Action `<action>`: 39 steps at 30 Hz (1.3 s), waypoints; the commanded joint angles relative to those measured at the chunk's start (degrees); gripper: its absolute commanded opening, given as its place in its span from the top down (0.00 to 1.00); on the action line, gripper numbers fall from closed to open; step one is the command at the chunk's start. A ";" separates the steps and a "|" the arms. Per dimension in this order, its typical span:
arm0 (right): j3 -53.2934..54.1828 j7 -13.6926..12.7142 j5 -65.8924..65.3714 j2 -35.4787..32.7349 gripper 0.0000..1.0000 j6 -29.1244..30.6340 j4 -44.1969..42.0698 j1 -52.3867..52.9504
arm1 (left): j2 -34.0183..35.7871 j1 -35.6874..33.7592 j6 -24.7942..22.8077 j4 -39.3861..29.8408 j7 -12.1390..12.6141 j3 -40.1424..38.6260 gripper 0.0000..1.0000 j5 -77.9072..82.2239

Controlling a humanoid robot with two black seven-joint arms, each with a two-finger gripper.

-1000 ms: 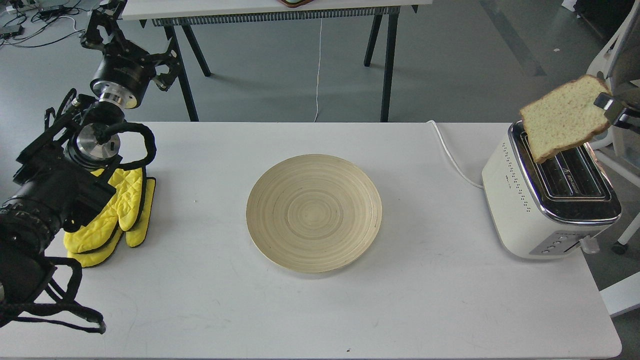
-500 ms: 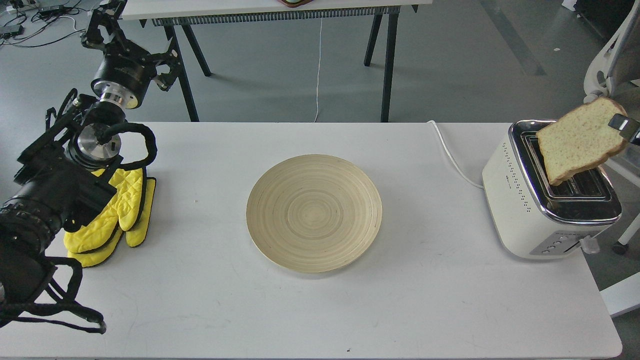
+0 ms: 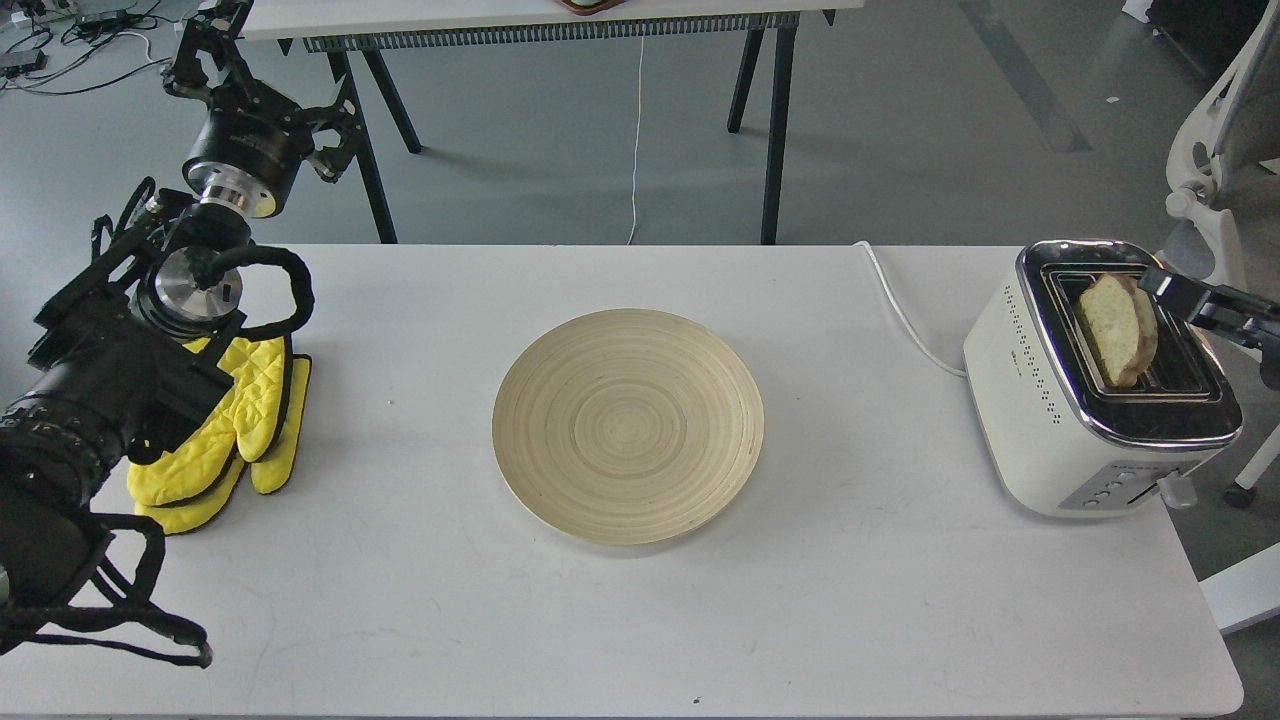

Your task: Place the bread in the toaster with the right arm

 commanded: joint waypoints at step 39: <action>48.57 3.51 47.15 55.82 0.01 23.33 -45.56 0.08 | 0.09 0.00 0.00 0.00 -0.08 0.00 0.00 0.00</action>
